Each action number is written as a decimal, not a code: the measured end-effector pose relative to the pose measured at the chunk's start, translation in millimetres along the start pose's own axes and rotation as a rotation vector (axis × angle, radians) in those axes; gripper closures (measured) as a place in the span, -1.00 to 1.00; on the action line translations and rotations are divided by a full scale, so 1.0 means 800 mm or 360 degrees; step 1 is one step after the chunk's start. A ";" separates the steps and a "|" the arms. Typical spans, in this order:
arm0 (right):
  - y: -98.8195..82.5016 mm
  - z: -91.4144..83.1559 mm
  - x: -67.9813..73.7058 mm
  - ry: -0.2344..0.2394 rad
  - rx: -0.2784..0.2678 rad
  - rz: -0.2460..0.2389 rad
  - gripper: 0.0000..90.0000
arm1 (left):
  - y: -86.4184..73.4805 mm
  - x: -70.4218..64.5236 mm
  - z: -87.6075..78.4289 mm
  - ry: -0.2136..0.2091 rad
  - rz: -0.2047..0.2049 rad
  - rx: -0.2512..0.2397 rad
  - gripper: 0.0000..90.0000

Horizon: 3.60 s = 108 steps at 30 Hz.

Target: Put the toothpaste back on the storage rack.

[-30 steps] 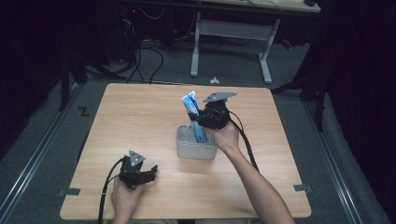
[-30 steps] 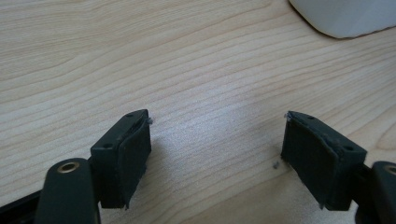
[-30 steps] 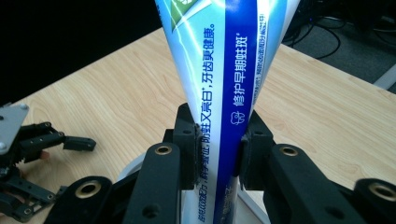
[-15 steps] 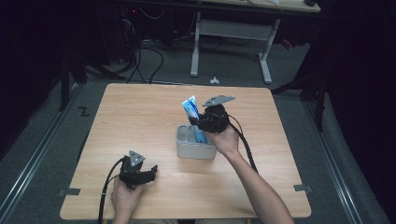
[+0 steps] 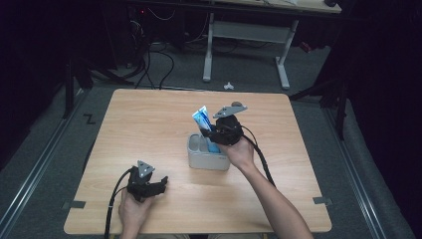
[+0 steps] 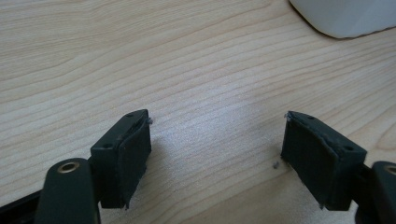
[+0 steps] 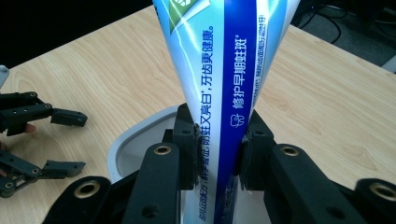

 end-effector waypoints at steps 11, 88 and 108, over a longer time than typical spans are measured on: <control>-0.005 0.001 -0.001 -0.0012 0.0011 -0.0012 0.61 | 0.000 0.000 0.000 0.0000 0.0000 0.0000 -0.46; -0.024 -0.037 -0.007 0.0004 -0.0108 0.0085 0.16 | 0.000 0.000 0.000 0.0001 0.0000 -0.0002 -0.46; -0.027 -0.065 -0.014 -0.0006 -0.0184 0.0111 0.17 | 0.000 0.000 0.000 0.0001 -0.0001 -0.0001 -0.46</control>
Point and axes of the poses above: each handheld gripper's, and its own axes: z roughly forward along the jaws, y roughly out of its top, x roughly to its left, the point moved 8 cm from there along z, roughly forward along the jaws
